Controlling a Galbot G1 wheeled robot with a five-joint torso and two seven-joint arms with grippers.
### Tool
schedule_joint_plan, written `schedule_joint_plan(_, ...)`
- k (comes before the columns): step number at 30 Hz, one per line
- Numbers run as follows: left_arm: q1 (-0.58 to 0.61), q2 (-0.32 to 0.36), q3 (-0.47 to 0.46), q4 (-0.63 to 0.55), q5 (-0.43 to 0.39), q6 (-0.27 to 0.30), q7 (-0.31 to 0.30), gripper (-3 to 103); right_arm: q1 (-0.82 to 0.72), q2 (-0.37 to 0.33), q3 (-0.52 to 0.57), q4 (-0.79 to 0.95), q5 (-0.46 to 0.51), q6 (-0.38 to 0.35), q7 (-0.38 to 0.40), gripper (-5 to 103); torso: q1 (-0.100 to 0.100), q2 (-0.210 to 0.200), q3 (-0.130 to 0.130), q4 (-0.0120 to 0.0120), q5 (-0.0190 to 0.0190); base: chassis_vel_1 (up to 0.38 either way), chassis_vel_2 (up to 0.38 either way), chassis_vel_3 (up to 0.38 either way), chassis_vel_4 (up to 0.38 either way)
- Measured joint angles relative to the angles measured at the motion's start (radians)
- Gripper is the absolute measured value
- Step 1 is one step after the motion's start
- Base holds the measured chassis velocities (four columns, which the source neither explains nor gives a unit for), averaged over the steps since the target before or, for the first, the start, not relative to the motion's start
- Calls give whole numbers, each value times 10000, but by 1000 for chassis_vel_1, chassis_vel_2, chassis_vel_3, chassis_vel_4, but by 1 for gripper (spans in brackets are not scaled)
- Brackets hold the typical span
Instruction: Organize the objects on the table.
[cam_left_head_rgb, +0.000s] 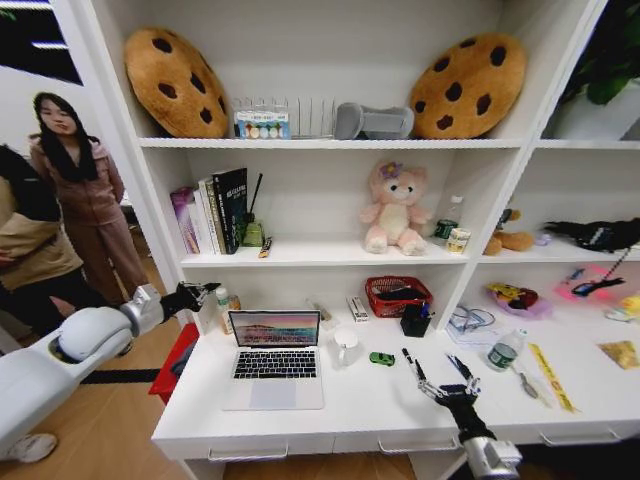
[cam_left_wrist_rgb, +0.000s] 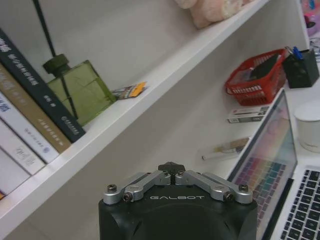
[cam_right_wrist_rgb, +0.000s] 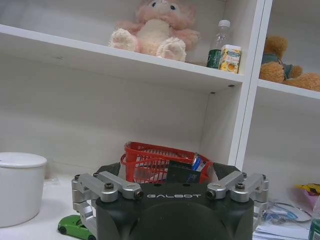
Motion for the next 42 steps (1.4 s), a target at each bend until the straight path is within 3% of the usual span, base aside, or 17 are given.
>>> schedule_joint_plan(5,-1205,-67,1307,218,575,-145,790,0,-13,1,148,-152,75,131,-97,100,-1,0,0,6,5,0,0,0,0)
schedule_joint_plan(9,-2441,-405,2360,495,731,-144,1022,0,-24,38,215,-178,99,183,-133,100,0,0,0,-1,0,0,0,0,0)
schedule_joint_plan(19,-3594,-687,3811,698,1169,-178,1745,0,-133,76,468,-348,218,401,-249,100,0,0,0,8,-1,0,0,0,0)
schedule_joint_plan(26,-5078,-1175,5257,1100,1398,-198,2120,0,-173,123,603,-415,343,531,-310,100,1,0,1,2,-1,0,0,0,0)
schedule_joint_plan(42,-6930,-1810,7081,1900,1795,-392,3155,0,-310,196,841,-687,663,884,-498,100,0,-1,0,1,0,0,0,0,0)
